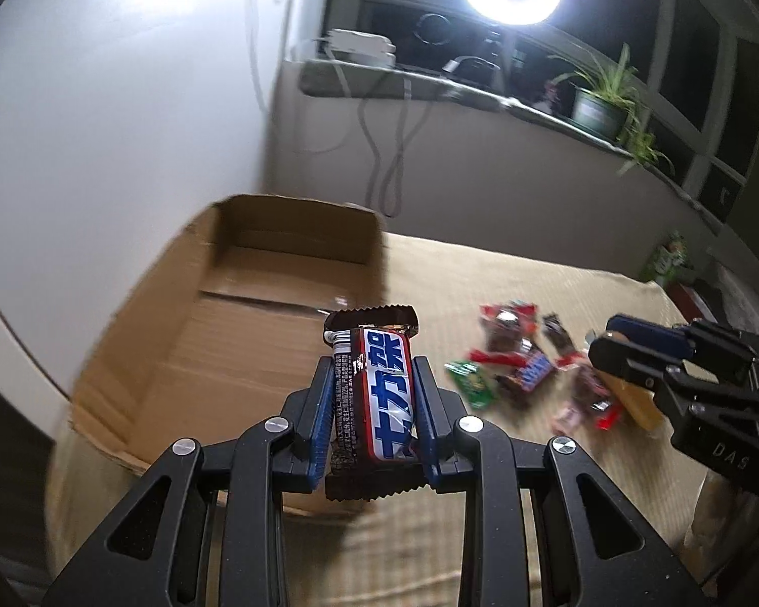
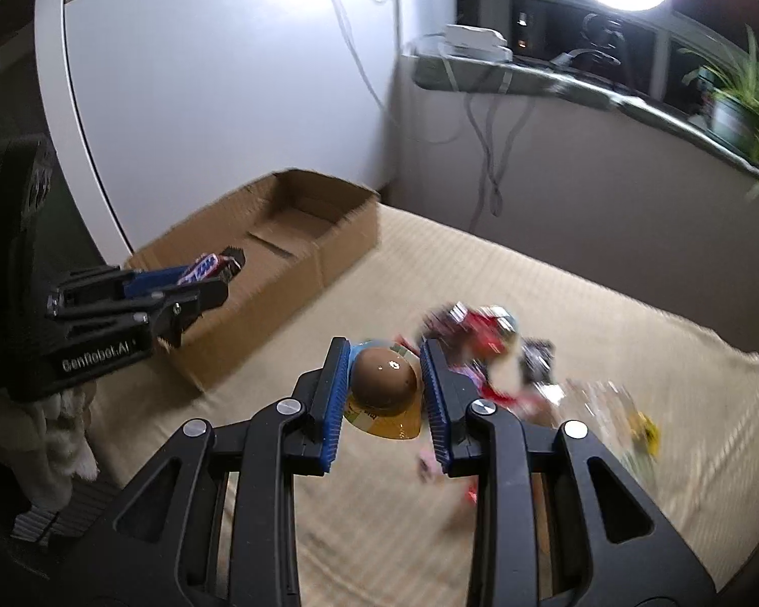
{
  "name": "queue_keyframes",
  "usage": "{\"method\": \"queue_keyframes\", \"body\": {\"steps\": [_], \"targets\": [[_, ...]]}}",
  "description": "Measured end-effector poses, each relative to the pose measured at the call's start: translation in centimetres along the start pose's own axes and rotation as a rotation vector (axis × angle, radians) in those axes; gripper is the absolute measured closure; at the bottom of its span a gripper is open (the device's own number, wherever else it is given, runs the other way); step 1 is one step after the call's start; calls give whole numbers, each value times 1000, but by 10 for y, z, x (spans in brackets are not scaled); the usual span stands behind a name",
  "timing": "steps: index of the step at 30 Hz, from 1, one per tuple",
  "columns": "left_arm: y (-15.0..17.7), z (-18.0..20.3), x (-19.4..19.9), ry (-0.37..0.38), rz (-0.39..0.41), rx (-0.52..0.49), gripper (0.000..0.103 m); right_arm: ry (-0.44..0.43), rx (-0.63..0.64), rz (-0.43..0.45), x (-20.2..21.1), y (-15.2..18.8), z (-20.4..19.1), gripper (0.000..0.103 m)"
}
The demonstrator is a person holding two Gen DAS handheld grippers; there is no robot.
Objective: Organize snacks
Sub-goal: 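Carry the bar and egg into the cardboard box and open both tools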
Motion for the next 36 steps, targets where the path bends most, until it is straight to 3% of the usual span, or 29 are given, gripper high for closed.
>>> {"method": "queue_keyframes", "body": {"steps": [11, 21, 36], "targets": [[-6, -49, -14, -75, -15, 50, 76, -108, 54, -34, -73, -51, -48, 73], [-8, -67, -28, -99, -38, 67, 76, -150, 92, -99, -124, -64, -70, 73], [-10, -68, -29, -117, -41, 67, 75, -151, 101, -111, -137, -67, -71, 64]]}}
Point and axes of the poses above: each gripper's, at about its wrist camera, not at the fingertips, and x roughly against the way its jaws point, z to its right, y to its underside, the point moved 2 cm from there along -x, roughly the way its jaws point
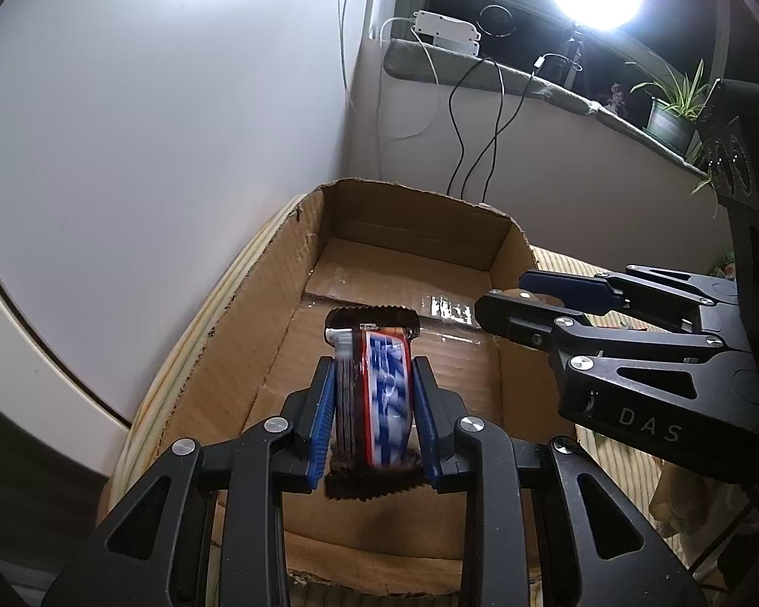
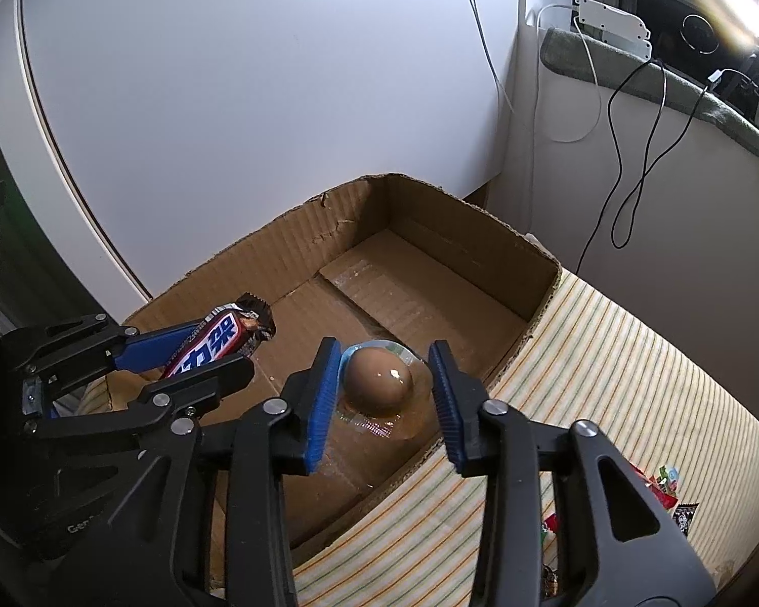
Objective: Organize snacks
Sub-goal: 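Carry the bar and egg into the cardboard box and open both tools, then move the right tool back to the bagged bread loaf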
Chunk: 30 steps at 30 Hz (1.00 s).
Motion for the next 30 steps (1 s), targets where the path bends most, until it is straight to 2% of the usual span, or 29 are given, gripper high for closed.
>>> {"method": "queue_keyframes", "body": {"steps": [9, 19, 22, 25, 28, 30], "targets": [[-2, 2, 12, -17, 24, -6, 75, 12, -1, 22, 15, 0, 0, 60], [1, 22, 31, 1, 53, -18, 75, 50, -36, 63, 60, 21, 20, 59], [4, 33, 35, 21, 57, -29, 74, 76, -63, 84, 80, 34, 34, 45], [6, 48, 37, 45, 58, -41, 69, 112, -90, 99, 102, 50, 51, 41], [8, 63, 38, 72, 56, -51, 61, 154, -126, 106, 122, 67, 73, 31], [10, 74, 38, 90, 52, -60, 60, 180, -150, 109, 132, 78, 87, 26]]}}
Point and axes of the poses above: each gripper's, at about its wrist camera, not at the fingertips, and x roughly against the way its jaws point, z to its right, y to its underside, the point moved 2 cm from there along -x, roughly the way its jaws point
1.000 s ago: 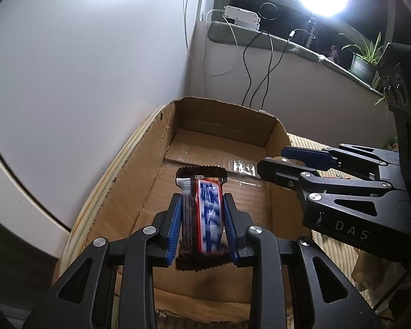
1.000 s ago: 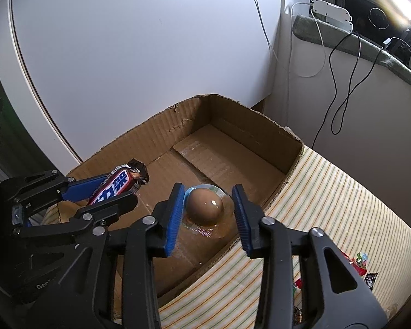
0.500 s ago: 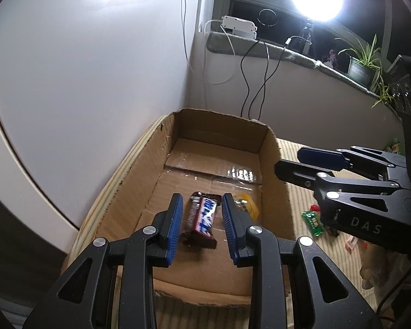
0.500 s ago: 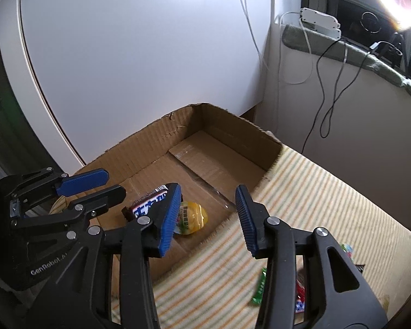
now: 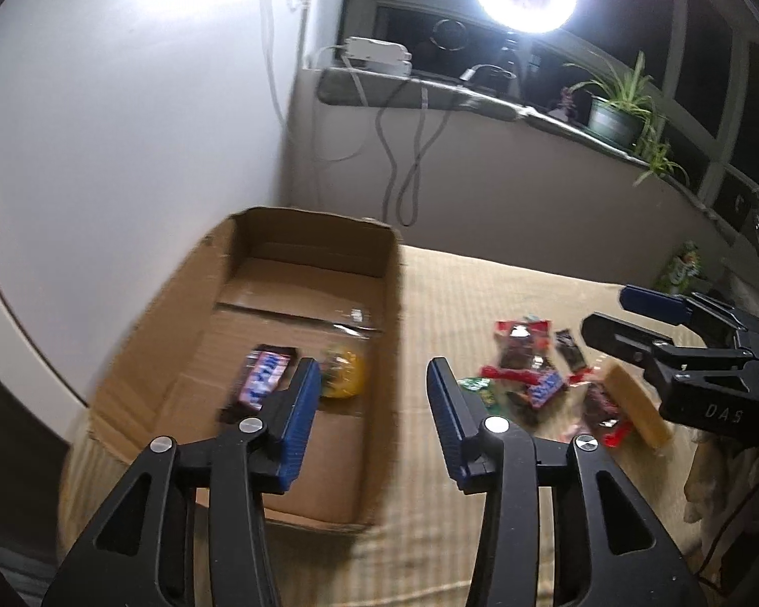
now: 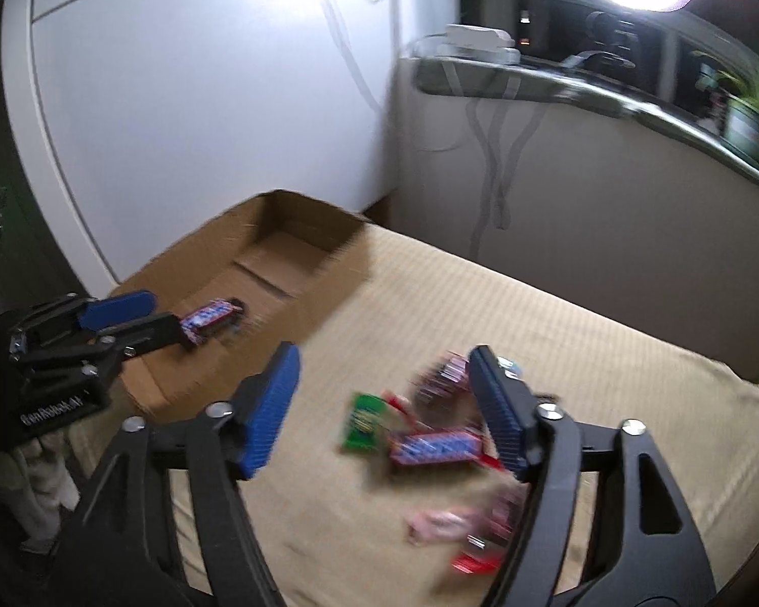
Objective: Organize snacks
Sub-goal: 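Move the right tool back to the bagged bread loaf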
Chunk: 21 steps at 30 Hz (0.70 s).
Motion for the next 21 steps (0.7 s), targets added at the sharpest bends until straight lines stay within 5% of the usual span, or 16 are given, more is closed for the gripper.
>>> {"method": "queue_keyframes", "body": {"steps": [7, 15, 21], "targets": [[8, 48, -5, 77, -29, -44, 44, 66, -81, -42, 23, 34, 63, 18], [23, 108, -21, 171, -99, -101, 41, 70, -169, -116, 22, 73, 121, 18], [32, 148, -35, 230, -142, -138, 39, -2, -242, -167, 12, 92, 151, 18]]}}
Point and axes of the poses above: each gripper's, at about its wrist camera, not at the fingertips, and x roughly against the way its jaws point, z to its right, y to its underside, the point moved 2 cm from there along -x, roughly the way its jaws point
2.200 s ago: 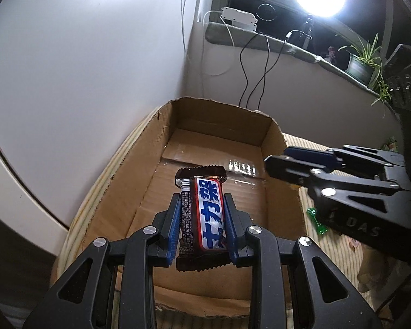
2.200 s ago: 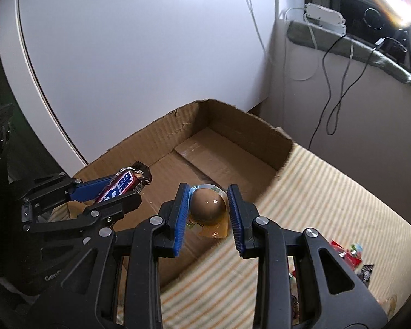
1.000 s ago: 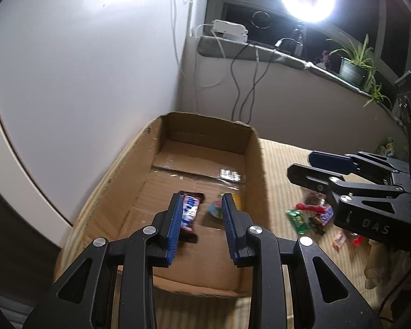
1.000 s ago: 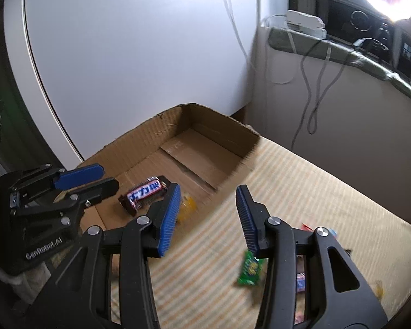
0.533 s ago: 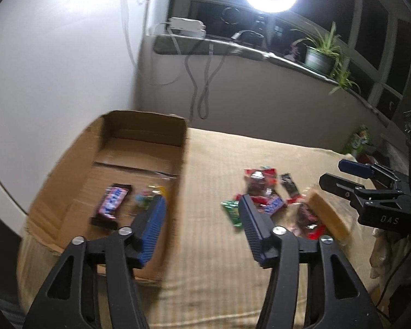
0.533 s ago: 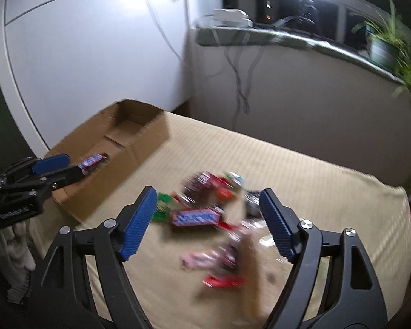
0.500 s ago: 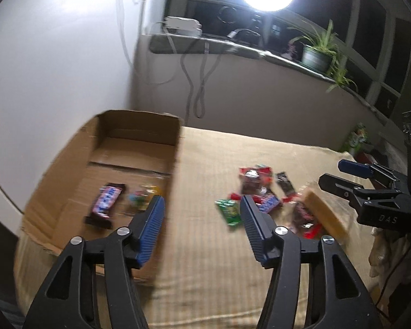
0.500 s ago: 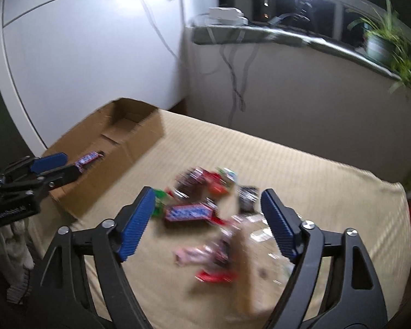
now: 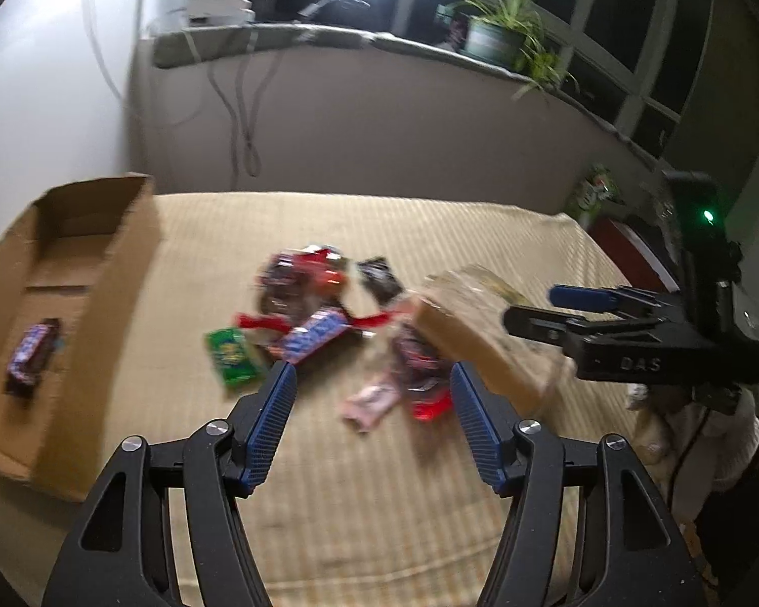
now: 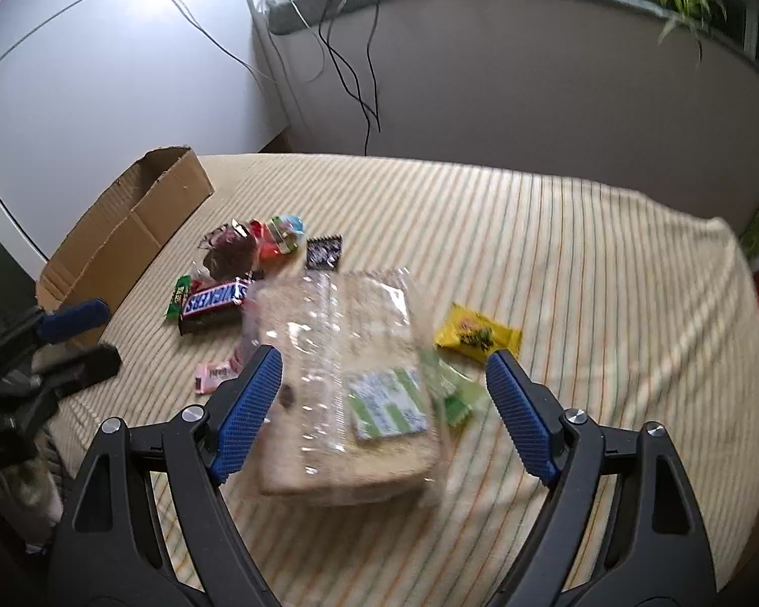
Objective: Organize snacks
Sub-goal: 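Move the right tool back to the bagged bread loaf, then close the right tool on the bagged bread loaf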
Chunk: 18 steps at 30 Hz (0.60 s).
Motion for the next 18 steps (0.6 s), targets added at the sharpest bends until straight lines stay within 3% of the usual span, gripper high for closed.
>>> {"method": "queue_keyframes", "body": {"steps": [10, 14, 18], "targets": [[-1, 34, -34, 74, -71, -2, 37, -137, -44, -47, -18, -1, 15, 18], [-1, 41, -45, 103, -98, 5, 37, -195, -55, -65, -22, -3, 14, 29], [-2, 42, -53, 134, -122, 25, 37, -231, -62, -86, -27, -3, 11, 32]]}}
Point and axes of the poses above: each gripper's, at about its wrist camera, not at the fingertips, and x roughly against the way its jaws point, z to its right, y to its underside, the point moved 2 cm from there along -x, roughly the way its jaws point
